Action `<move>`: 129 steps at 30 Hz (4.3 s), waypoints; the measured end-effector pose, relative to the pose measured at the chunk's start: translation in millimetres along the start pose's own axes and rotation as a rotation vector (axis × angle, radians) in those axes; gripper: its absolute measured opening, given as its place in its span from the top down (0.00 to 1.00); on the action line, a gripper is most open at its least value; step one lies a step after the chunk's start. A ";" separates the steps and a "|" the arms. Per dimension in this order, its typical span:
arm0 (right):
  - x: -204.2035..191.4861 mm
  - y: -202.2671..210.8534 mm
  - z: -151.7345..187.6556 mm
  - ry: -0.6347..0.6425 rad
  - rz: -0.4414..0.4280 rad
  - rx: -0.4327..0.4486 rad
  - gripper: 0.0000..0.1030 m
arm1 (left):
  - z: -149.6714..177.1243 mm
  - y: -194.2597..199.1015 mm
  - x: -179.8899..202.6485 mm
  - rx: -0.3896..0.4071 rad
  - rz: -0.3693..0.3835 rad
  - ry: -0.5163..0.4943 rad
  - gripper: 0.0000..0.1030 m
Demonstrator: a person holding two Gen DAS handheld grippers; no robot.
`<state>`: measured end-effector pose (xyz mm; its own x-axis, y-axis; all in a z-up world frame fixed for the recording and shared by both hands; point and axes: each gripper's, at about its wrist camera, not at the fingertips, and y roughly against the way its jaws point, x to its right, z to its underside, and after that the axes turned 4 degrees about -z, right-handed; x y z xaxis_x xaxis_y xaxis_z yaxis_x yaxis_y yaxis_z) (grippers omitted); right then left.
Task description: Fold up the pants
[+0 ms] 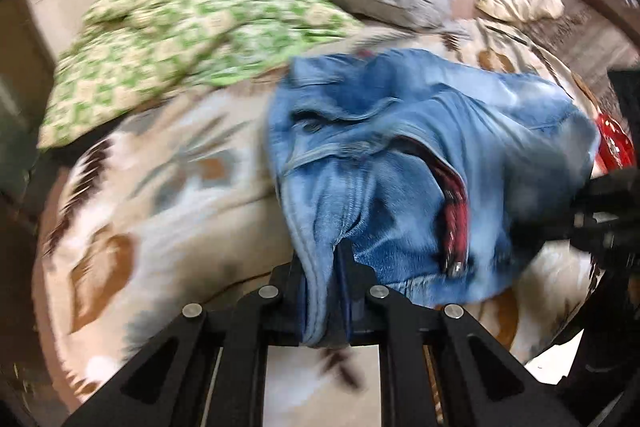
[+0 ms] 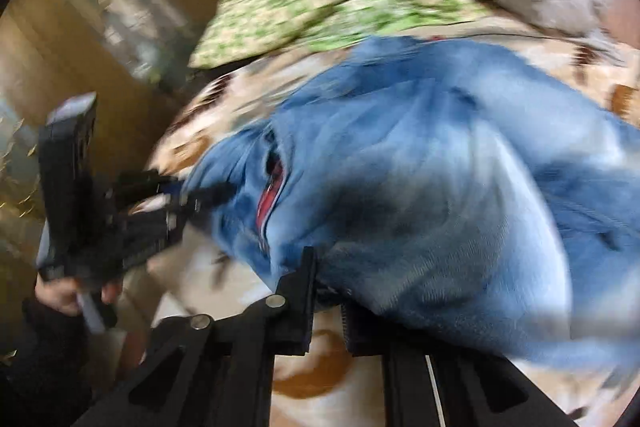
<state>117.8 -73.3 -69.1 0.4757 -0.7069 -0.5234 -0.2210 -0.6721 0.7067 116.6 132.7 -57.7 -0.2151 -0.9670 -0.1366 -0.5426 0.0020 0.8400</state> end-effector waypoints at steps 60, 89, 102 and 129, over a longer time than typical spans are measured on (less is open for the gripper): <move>47.8 -122.3 -242.5 0.436 0.333 -0.032 1.00 | -181.8 -156.6 -109.2 -0.047 -0.120 0.153 0.84; 254.6 163.9 -108.2 -0.121 0.548 0.092 0.05 | -194.6 -76.4 168.0 0.083 0.105 -0.269 0.11; 361.2 114.4 -99.5 -0.314 0.326 0.014 0.47 | -190.1 -143.0 278.5 0.081 0.073 -0.580 0.13; 292.4 184.7 -18.2 -0.228 0.289 0.037 0.22 | -144.6 -65.4 271.5 0.019 0.383 -0.430 0.11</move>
<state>231.6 -400.1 -83.0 0.1883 -0.8968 -0.4003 -0.3511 -0.4421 0.8254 211.1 -166.8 -73.8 -0.7080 -0.7056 -0.0290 -0.3744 0.3402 0.8626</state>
